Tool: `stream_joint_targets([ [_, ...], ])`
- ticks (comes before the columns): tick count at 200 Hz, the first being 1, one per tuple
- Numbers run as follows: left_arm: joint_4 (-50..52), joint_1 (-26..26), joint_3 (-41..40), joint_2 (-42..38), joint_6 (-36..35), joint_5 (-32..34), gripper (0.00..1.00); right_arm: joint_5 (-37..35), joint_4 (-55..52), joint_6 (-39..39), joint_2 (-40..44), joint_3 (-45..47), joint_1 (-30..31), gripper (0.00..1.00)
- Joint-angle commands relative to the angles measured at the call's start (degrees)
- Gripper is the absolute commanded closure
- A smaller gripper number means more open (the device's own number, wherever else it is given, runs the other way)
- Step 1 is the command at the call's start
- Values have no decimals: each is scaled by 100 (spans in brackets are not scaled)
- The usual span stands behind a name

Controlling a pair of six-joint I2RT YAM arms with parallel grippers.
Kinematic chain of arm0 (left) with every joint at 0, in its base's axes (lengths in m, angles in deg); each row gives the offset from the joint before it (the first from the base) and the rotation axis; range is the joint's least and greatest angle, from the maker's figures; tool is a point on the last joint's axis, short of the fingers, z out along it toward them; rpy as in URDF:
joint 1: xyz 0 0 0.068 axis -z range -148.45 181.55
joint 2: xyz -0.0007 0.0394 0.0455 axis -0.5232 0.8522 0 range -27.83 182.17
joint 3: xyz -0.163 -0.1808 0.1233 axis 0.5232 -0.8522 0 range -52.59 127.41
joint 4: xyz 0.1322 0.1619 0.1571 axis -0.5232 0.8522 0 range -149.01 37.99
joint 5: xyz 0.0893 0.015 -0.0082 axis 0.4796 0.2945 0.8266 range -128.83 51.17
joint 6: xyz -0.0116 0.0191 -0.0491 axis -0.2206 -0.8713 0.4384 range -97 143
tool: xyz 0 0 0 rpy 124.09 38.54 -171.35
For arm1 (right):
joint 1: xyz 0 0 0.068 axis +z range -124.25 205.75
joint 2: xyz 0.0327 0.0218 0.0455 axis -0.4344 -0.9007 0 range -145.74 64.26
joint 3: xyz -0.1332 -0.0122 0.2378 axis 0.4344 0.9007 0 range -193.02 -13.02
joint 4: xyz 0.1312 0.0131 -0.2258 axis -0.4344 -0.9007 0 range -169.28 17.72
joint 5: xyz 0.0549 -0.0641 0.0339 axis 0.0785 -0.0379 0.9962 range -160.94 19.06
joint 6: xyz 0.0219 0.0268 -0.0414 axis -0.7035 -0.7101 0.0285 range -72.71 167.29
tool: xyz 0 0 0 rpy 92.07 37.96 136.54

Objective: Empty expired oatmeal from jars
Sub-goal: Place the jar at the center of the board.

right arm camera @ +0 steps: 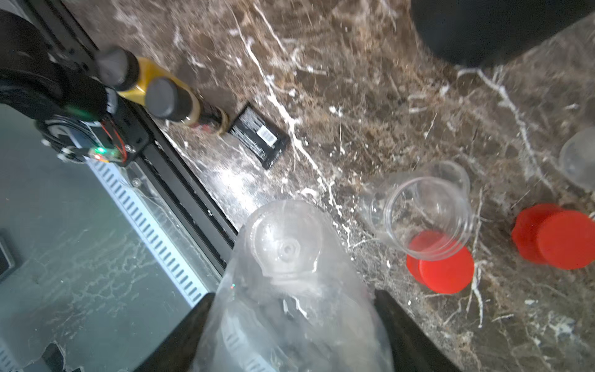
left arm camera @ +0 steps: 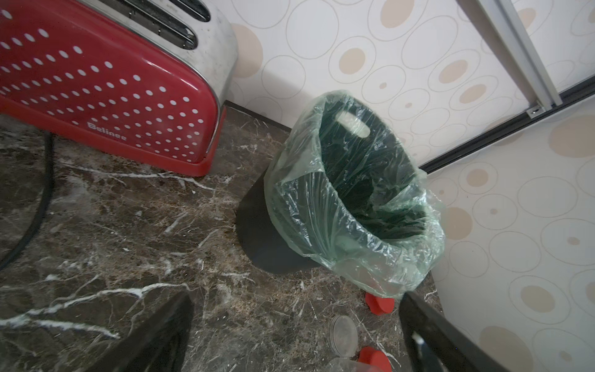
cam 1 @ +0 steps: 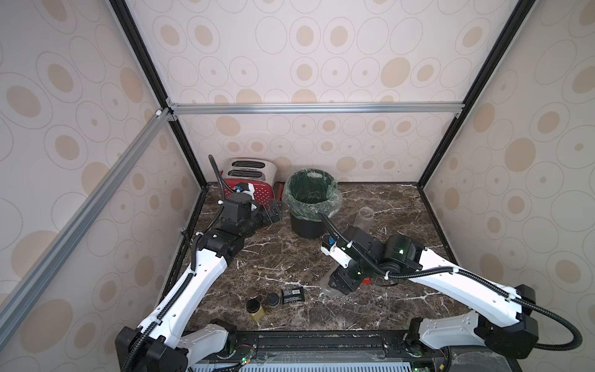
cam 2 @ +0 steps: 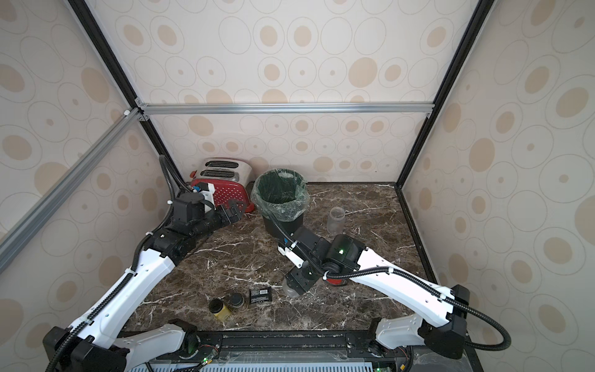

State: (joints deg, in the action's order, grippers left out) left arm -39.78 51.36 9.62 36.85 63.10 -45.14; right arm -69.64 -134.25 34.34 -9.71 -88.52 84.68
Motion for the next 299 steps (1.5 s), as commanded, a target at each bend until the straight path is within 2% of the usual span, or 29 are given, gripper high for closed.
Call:
stream_joint_targets([
  [1, 155, 9, -61, -207, -275, 384, 1, -145, -107, -276, -154, 358, 46, 42],
  [54, 249, 2, -52, -185, -390, 595, 1, 158, 362, -434, -563, 1076, 118, 40],
  [118, 257, 3, 29, -33, -498, 666, 1, 11, 710, -370, -739, 1631, 147, 35],
  [226, 292, -4, 28, -85, -651, 557, 1, -107, 722, -240, -609, 1556, 154, 4],
  [252, 249, -3, -24, -170, -777, 582, 1, -178, 414, -247, -438, 1283, 151, 1],
  [282, 146, -2, -246, -375, -1321, 1101, 1, -398, 363, 3, 149, 827, 144, 1],
  [299, -226, -4, -637, -401, -1592, 2130, 1, -951, 611, 469, 453, 699, 77, 1],
])
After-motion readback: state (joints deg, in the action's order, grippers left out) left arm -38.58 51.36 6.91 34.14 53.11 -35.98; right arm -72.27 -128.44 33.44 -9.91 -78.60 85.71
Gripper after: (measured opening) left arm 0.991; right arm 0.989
